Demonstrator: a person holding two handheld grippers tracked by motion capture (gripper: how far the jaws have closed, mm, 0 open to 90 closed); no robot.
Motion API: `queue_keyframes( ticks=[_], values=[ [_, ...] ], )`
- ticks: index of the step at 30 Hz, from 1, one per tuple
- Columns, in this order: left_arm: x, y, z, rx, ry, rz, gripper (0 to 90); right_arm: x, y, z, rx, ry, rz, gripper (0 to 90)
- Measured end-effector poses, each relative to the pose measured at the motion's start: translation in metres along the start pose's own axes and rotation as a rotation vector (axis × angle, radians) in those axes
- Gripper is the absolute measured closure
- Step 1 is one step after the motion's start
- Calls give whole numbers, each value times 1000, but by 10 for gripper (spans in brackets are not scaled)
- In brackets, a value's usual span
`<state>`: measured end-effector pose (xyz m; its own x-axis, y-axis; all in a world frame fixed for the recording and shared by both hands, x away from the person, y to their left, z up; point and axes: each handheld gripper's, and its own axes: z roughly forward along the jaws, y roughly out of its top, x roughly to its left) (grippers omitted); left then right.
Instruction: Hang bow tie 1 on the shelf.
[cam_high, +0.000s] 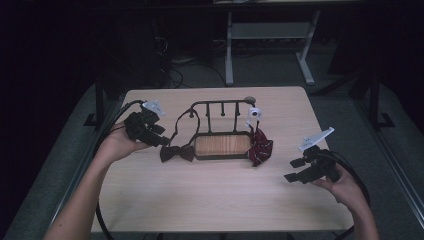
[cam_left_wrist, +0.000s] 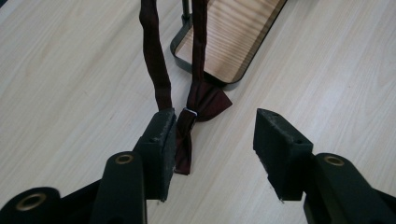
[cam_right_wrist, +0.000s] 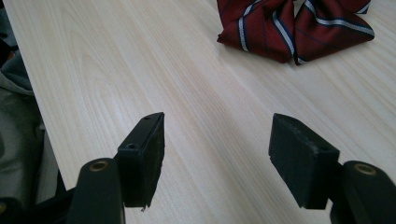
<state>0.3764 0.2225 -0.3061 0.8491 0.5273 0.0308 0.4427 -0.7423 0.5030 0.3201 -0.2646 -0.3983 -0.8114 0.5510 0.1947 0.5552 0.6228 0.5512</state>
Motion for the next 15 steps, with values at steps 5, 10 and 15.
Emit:
queue_keyframes(
  ticks=[5,10,15],
  values=[
    [-4,-7,1,-10,5,2,460,0,0,0,0,-1,2,356],
    [-7,-15,1,-20,-2,7,441,1,1,1,4,-4,1,356],
    [-9,-23,2,-22,-3,3,418,1,0,0,3,-3,2,356]
  ],
)
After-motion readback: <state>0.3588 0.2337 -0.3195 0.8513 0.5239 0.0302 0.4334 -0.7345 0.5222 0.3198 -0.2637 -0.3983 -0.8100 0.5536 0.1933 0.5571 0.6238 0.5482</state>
